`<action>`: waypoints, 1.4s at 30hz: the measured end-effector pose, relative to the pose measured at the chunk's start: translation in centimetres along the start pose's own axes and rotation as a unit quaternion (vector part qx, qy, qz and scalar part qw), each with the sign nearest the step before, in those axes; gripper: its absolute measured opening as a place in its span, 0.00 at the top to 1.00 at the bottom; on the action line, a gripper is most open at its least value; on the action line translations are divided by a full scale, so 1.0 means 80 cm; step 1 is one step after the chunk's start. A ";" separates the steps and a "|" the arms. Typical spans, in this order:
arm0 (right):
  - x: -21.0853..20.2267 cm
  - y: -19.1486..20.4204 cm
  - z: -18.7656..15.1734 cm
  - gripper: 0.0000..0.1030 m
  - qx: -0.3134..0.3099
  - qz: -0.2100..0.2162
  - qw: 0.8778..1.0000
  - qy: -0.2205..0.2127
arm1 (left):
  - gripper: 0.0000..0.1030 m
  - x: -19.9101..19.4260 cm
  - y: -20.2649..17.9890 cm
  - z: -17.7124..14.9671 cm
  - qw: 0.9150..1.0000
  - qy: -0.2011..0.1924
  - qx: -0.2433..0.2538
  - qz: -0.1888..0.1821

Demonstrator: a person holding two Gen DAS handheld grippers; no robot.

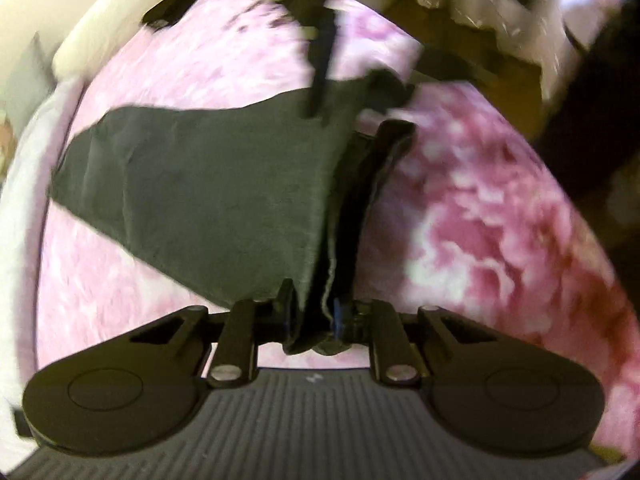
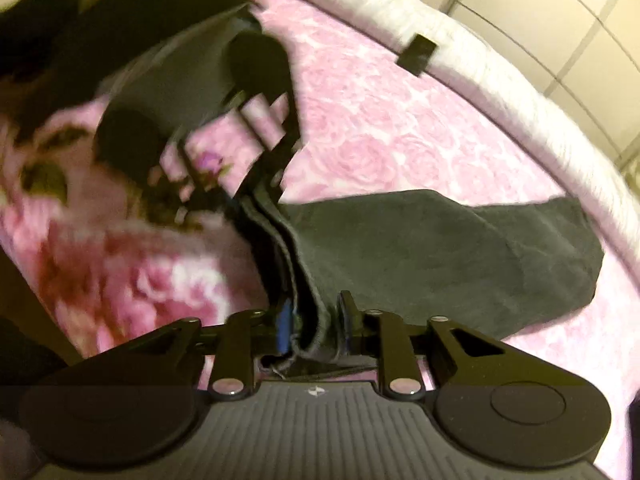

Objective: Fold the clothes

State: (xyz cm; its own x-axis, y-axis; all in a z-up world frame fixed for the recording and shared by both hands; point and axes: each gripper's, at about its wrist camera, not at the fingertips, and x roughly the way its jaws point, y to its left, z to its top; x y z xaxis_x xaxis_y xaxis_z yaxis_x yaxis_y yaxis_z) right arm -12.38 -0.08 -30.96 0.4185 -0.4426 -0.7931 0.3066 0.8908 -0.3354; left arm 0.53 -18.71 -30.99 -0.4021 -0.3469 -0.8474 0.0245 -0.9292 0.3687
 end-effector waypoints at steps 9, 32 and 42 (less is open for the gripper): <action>0.043 0.076 -0.040 0.27 -0.190 -0.071 0.979 0.007 | 0.87 -0.007 0.037 -0.008 0.996 -0.009 -0.074 -0.050; -0.017 -0.004 0.009 0.84 -0.064 0.001 0.998 -0.005 | 0.90 -0.029 -0.030 0.031 0.997 0.008 0.072 0.036; -0.104 0.032 0.011 0.86 -0.032 0.102 0.994 0.021 | 0.90 -0.108 -0.108 0.038 0.992 0.020 0.097 -0.079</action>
State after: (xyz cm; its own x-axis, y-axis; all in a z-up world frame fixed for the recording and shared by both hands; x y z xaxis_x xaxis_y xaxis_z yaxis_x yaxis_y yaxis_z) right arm -14.33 5.76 -24.74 0.4304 -0.2482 -0.8678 0.1630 0.9670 -0.1957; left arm 0.98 -7.28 -25.71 -0.3493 -0.2073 -0.9138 -0.2142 -0.9317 0.2933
